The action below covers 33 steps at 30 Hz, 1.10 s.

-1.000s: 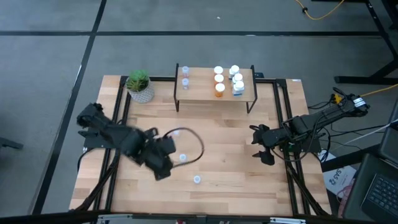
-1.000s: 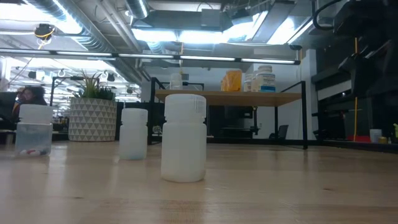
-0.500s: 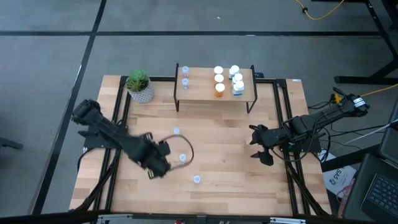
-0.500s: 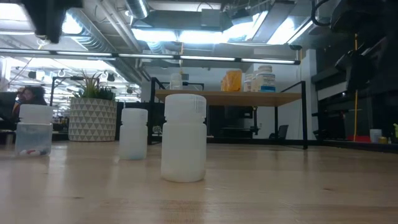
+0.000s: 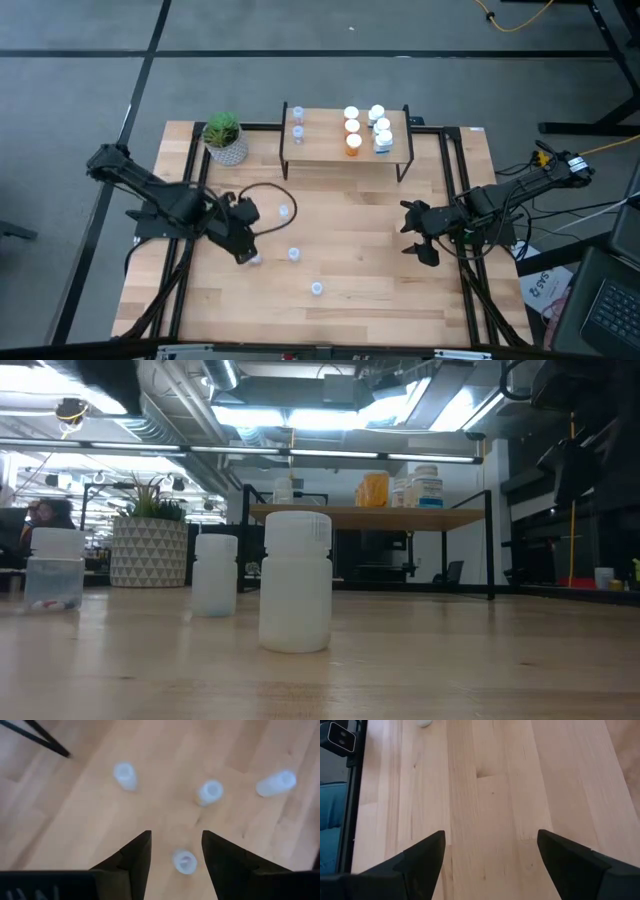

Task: Pick and place medicine bottles onto shelf by color
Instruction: Put the transparent pill bottle on the shelf aligned with the other transparent pill bottles

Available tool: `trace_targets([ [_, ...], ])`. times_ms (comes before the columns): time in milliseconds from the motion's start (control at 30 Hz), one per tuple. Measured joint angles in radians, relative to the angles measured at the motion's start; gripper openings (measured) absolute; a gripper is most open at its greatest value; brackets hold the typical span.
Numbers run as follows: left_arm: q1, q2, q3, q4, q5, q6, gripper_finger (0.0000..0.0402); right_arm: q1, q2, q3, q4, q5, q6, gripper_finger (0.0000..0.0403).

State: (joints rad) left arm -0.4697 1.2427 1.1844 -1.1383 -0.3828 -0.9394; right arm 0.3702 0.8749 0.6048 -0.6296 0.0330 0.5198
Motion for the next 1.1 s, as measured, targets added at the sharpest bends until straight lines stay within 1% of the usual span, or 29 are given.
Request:
trace_targets([
  [100, -0.028, 0.004, -0.065, 0.049, 0.005, -0.034, 0.0167, 0.000, 0.000, 0.000, 0.000, 0.000, 0.000, 0.0317],
  [200, -0.034, 0.036, -0.087, 0.101, 0.014, -0.053, 0.0166, 0.000, 0.000, 0.000, 0.000, 0.000, 0.000, 0.0317],
  [233, -0.034, 0.046, -0.090, 0.095, 0.013, -0.058, 0.0166, 0.000, 0.000, 0.000, 0.000, 0.000, 0.002, 0.0317],
  [333, -0.021, 0.074, -0.089, 0.093, 0.010, -0.106, 0.0169, 0.000, 0.000, 0.000, 0.002, 0.000, 0.004, 0.0317],
  [433, -0.015, 0.095, -0.090, 0.089, 0.048, -0.120, 0.0180, 0.000, 0.000, 0.000, 0.007, 0.000, 0.004, 0.0317],
  [533, -0.013, 0.111, -0.090, 0.081, 0.045, -0.096, 0.0194, 0.000, 0.000, 0.000, 0.006, 0.000, 0.005, 0.0317],
  [700, -0.013, 0.130, -0.090, 0.118, 0.043, -0.079, 0.0214, 0.000, 0.000, 0.000, 0.007, 0.000, 0.004, 0.0317],
  [1100, -0.018, 0.139, -0.089, 0.159, 0.027, -0.106, 0.0213, 0.000, 0.000, 0.000, 0.008, 0.000, 0.003, 0.0317],
])
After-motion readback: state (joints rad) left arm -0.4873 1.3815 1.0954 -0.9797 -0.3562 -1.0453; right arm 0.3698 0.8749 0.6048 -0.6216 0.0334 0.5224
